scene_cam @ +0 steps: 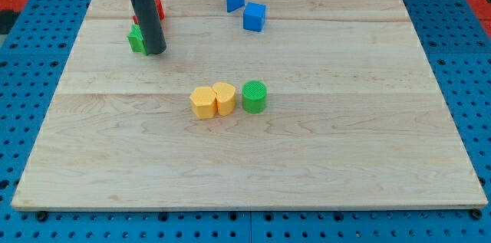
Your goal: Place the green circle below the green star
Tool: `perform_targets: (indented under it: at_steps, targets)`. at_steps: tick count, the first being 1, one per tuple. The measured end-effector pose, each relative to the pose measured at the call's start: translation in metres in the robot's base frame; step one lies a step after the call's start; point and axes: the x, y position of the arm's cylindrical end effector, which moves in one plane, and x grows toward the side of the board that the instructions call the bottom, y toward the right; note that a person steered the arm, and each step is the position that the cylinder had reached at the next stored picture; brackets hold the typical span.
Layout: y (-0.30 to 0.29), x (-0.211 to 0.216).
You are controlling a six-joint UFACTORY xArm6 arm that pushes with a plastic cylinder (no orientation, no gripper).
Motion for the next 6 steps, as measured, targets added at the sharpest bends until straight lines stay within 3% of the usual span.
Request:
perform_targets:
  at_steps: [2,4,5,6]
  targets:
    - [0.111,0.023]
    - [0.204,0.133]
    - [0.204,0.172]
    - [0.199,0.181]
